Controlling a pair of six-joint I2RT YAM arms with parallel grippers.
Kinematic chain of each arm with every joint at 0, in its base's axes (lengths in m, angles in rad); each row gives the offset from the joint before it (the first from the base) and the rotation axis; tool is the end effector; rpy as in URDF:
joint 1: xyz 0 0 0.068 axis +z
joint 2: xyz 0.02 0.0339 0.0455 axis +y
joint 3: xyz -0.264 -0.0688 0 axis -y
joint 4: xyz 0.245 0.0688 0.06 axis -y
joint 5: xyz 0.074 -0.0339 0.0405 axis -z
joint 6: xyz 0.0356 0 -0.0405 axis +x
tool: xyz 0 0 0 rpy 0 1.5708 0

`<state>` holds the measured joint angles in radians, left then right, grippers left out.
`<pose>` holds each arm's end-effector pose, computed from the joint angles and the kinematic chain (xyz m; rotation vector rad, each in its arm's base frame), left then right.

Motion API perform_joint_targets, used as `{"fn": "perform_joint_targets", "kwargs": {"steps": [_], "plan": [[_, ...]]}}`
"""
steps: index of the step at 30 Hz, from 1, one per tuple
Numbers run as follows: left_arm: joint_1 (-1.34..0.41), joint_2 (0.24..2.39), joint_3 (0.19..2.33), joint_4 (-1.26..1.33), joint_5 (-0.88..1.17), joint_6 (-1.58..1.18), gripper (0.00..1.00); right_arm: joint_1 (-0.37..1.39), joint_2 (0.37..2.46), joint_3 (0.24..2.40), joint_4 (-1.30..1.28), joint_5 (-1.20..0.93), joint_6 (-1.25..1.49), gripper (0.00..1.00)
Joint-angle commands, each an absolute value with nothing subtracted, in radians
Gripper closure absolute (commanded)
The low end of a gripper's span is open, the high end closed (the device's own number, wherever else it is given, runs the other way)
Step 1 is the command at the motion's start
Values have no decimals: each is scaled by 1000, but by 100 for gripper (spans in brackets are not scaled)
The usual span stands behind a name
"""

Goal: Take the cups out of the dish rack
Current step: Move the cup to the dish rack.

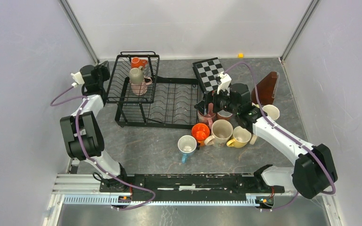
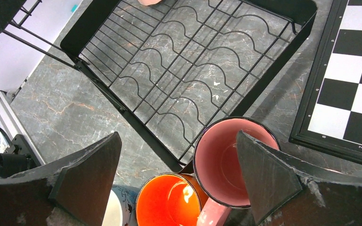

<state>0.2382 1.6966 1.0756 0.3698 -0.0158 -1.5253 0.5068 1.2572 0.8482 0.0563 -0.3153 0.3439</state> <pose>0.3822 0.0934 0.2544 -1.4861 1.2089 -0.8797 0.2468 0.1496 0.2850 -0.3823 1.9679 0.8620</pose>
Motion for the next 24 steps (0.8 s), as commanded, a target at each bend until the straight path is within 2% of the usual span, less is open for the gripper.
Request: {"fn": "perform_joint_targets", "kwargs": {"steps": [1,11,24], "plan": [[205,1835,902,411,-5,-1613,91,519,1272,853,101,-327,337,2],[211,1805,865,421,-23,-1600,92,529,1270,857,87,-321,327,2],[230,1717,938,287,-69,-1522,92,538,1258,853,89,-314,327,2]]}}
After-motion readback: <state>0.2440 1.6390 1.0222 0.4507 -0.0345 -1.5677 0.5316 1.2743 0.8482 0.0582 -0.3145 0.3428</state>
